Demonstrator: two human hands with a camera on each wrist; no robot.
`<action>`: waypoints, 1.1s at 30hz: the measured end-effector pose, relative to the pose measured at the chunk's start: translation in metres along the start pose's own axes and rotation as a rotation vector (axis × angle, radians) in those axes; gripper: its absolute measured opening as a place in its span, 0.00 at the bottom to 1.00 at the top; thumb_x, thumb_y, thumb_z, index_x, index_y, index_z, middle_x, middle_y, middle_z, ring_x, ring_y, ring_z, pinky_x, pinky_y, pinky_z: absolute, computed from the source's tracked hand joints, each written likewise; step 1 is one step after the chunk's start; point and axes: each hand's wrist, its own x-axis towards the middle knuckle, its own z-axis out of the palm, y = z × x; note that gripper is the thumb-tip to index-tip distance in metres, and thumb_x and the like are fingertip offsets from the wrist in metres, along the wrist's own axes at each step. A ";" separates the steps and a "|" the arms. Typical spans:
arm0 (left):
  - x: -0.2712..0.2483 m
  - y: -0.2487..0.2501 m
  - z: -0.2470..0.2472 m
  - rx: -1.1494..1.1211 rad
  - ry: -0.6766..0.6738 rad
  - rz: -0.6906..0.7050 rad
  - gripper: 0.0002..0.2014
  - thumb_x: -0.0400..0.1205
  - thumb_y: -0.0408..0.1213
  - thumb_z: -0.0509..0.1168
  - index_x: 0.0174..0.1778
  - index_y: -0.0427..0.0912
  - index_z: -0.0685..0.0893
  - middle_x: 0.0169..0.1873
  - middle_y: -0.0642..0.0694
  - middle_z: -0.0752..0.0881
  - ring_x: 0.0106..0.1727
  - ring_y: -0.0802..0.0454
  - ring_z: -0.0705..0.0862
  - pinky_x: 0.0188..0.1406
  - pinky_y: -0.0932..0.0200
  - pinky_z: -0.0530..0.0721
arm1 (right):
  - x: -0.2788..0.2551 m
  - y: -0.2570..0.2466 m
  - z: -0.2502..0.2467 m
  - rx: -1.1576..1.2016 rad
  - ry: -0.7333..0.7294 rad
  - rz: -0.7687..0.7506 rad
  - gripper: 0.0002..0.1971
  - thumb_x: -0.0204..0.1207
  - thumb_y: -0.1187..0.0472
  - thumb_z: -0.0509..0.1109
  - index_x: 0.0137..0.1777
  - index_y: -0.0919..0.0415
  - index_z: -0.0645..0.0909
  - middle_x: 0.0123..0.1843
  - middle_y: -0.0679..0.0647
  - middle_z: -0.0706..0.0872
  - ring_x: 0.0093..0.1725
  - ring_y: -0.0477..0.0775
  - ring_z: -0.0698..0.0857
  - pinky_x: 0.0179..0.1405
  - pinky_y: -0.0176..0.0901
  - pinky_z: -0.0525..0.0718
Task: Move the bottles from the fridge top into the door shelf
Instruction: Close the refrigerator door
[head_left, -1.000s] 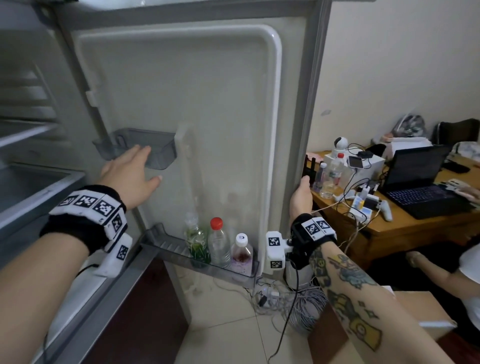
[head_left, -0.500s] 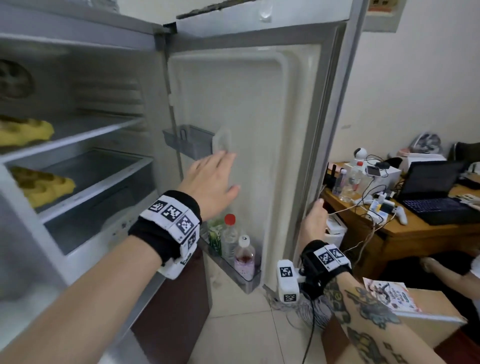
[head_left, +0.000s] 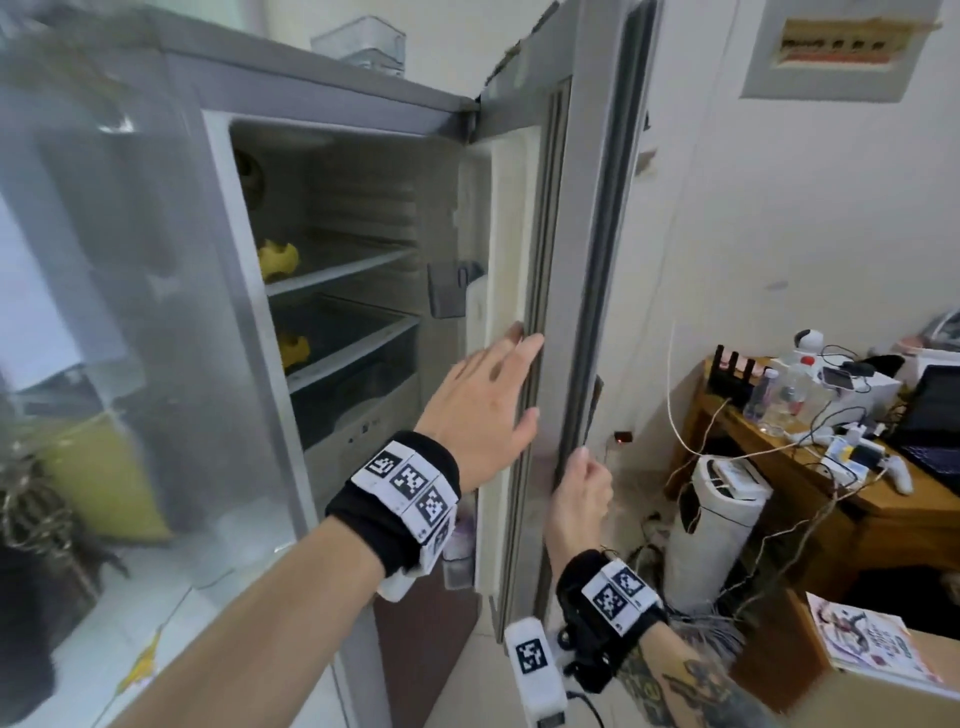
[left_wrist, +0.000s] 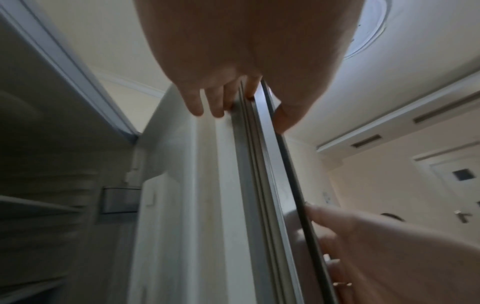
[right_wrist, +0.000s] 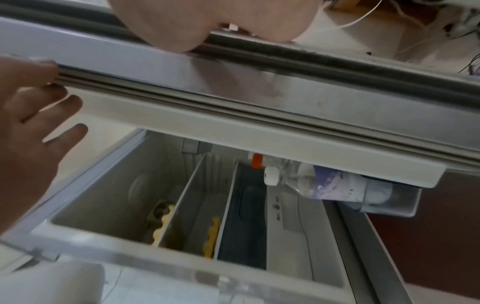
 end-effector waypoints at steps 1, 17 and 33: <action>-0.007 -0.007 -0.004 0.024 0.019 -0.012 0.32 0.81 0.44 0.60 0.81 0.45 0.57 0.80 0.43 0.64 0.78 0.47 0.68 0.77 0.54 0.62 | -0.007 0.001 0.008 -0.007 -0.023 -0.014 0.25 0.87 0.45 0.50 0.73 0.62 0.70 0.76 0.62 0.70 0.76 0.59 0.67 0.75 0.57 0.62; -0.055 -0.096 -0.059 -0.147 0.090 -0.628 0.39 0.81 0.53 0.59 0.83 0.43 0.50 0.84 0.45 0.58 0.82 0.45 0.61 0.81 0.43 0.61 | -0.095 -0.011 0.117 -0.080 -0.630 -0.198 0.28 0.88 0.44 0.45 0.84 0.55 0.60 0.85 0.56 0.60 0.83 0.54 0.59 0.77 0.44 0.56; -0.068 -0.154 -0.056 0.009 -0.103 -0.647 0.39 0.81 0.56 0.57 0.84 0.44 0.49 0.85 0.46 0.46 0.83 0.43 0.57 0.79 0.37 0.61 | -0.102 -0.015 0.178 -0.101 -0.848 -0.251 0.29 0.84 0.38 0.45 0.80 0.46 0.67 0.78 0.55 0.72 0.79 0.57 0.69 0.79 0.56 0.65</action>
